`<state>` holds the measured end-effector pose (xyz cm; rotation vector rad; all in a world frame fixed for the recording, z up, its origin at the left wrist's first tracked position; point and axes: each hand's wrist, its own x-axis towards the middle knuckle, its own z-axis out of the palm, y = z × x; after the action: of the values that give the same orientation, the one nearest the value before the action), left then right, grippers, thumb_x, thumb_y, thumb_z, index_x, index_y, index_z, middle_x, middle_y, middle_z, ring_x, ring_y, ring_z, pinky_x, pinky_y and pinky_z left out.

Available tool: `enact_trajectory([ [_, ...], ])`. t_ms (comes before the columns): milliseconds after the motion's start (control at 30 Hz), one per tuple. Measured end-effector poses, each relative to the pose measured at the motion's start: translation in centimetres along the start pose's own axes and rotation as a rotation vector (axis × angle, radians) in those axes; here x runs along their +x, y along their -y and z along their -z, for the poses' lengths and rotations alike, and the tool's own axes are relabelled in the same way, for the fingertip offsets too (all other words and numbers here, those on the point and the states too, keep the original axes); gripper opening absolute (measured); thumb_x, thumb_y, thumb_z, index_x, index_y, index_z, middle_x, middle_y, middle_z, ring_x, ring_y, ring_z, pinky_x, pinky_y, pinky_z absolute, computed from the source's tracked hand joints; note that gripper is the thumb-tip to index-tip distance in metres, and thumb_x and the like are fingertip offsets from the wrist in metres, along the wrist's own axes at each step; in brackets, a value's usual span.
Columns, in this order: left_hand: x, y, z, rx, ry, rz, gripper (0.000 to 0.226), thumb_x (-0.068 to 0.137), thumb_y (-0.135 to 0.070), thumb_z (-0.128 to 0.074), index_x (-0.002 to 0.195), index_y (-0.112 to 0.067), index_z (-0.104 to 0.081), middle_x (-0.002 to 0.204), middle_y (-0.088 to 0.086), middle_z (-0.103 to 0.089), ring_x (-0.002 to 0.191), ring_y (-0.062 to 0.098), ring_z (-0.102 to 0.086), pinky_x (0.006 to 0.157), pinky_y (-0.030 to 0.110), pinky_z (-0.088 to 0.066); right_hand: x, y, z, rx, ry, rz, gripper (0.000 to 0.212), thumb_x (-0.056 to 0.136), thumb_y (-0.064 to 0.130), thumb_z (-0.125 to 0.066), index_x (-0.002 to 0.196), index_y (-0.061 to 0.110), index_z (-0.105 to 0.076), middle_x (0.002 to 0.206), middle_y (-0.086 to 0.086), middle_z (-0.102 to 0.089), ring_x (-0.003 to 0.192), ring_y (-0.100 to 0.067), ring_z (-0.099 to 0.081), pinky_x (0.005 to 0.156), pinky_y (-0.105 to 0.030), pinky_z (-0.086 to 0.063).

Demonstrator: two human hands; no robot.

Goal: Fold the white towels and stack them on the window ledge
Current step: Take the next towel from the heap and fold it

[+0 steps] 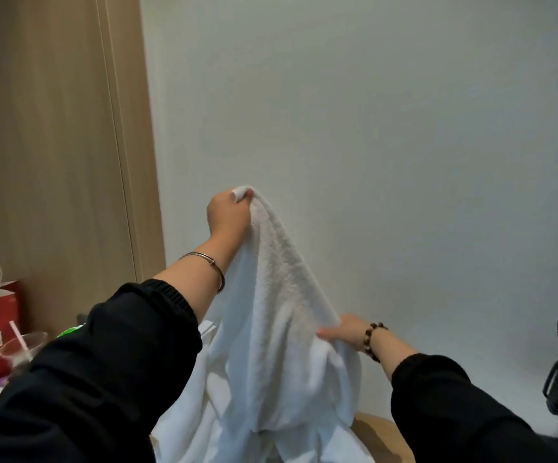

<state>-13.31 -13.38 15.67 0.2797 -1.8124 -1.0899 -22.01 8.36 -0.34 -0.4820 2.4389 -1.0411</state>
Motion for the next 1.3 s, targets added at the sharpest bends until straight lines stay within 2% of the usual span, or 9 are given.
enact_trajectory([
  [167, 1.7, -1.6, 1.5, -0.073, -0.199, 0.118, 0.025, 0.098, -0.025, -0.050, 0.094, -0.005, -0.065, 0.090, 0.005, -0.061, 0.084, 0.018, -0.054, 0.073, 0.024, -0.039, -1.2, 6.1, 2.5, 0.306, -0.577, 0.090, 0.038, 0.093, 0.035, -0.058, 0.069, 0.005, -0.053, 0.060, -0.004, -0.047, 0.054, -0.019, -0.042, 0.046, -0.025, -0.029],
  [500, 6.9, -14.9, 5.4, -0.429, -0.565, -0.140, 0.022, 0.097, -0.021, -0.050, 0.075, -0.020, -0.053, 0.072, -0.008, -0.055, 0.068, 0.010, -0.048, 0.056, 0.008, -0.036, -14.2, 30.6, 13.6, 0.292, -1.253, 0.842, 0.033, 0.088, 0.001, -0.043, 0.058, 0.013, -0.036, 0.054, 0.003, -0.034, 0.051, -0.016, -0.030, 0.048, -0.030, -0.019],
  [567, 6.6, -15.8, 6.0, -0.379, -0.595, -0.281, 0.021, 0.097, -0.018, -0.050, 0.076, -0.018, -0.049, 0.063, -0.008, -0.046, 0.058, 0.012, -0.037, 0.053, 0.012, -0.034, -14.8, 31.7, 14.0, 0.291, -1.138, 0.914, 0.035, 0.092, 0.009, -0.045, 0.059, 0.016, -0.036, 0.056, 0.004, -0.038, 0.052, -0.013, -0.035, 0.045, -0.026, -0.020],
  [667, 6.1, -12.1, 5.3, 0.139, -0.192, -0.284, 0.014, 0.091, -0.009, -0.051, 0.087, -0.009, -0.064, 0.081, 0.008, -0.063, 0.079, 0.029, -0.057, 0.062, 0.028, -0.031, -11.7, 29.7, 12.7, -0.241, -0.678, 0.521, 0.029, 0.091, 0.024, -0.054, 0.066, 0.010, -0.050, 0.069, -0.005, -0.055, 0.062, -0.023, -0.052, 0.046, -0.024, -0.033],
  [867, 4.6, -5.9, 8.6, 0.180, -0.327, 0.078, 0.018, 0.088, -0.001, -0.043, 0.092, -0.005, -0.060, 0.100, 0.018, -0.062, 0.095, 0.037, -0.057, 0.072, 0.031, -0.038, -9.3, 23.7, 13.7, -0.101, -0.849, 0.555, 0.037, 0.094, 0.024, -0.053, 0.058, 0.012, -0.051, 0.060, -0.003, -0.050, 0.058, -0.021, -0.048, 0.047, -0.026, -0.029],
  [1000, 5.5, -4.4, 9.4, 0.572, -0.122, 0.080, 0.023, 0.087, -0.003, -0.045, 0.105, -0.007, -0.059, 0.114, 0.019, -0.061, 0.106, 0.038, -0.054, 0.079, 0.034, -0.042, -9.1, 21.0, 14.4, -0.057, -0.679, 0.549, 0.047, 0.091, 0.022, -0.060, 0.050, 0.014, -0.038, 0.054, 0.000, -0.039, 0.051, -0.014, -0.035, 0.047, -0.026, -0.024],
  [1133, 4.0, -6.4, 5.9, 0.550, 0.362, -0.300, 0.067, 0.086, -0.035, -0.060, 0.146, -0.022, -0.032, 0.137, -0.001, -0.046, 0.130, 0.019, -0.038, 0.107, 0.033, -0.031, -8.5, 19.9, 12.9, -0.021, -0.500, 0.640, 0.037, 0.088, 0.024, -0.064, 0.057, 0.012, -0.048, 0.061, -0.002, -0.042, 0.058, -0.013, -0.038, 0.049, -0.022, -0.027],
  [1233, 1.9, -7.9, 3.0, 0.303, 0.850, -0.200, 0.049, 0.081, -0.033, -0.073, 0.126, -0.028, -0.052, 0.113, -0.012, -0.058, 0.110, 0.008, -0.053, 0.092, 0.022, -0.041, -8.2, 19.9, 11.2, -0.028, -0.405, 0.669, 0.029, 0.086, 0.024, -0.066, 0.060, 0.013, -0.059, 0.061, 0.001, -0.051, 0.057, -0.008, -0.046, 0.050, -0.020, -0.034],
  [1300, 2.0, -6.9, 2.2, 0.354, 0.840, -0.188, 0.019, 0.076, -0.031, -0.076, 0.090, -0.029, -0.064, 0.087, -0.006, -0.064, 0.090, 0.013, -0.060, 0.072, 0.022, -0.044, -8.1, 19.4, 10.8, -0.013, -0.379, 0.675, 0.027, 0.085, 0.023, -0.068, 0.062, 0.013, -0.059, 0.059, 0.001, -0.051, 0.055, -0.007, -0.045, 0.050, -0.020, -0.035],
])
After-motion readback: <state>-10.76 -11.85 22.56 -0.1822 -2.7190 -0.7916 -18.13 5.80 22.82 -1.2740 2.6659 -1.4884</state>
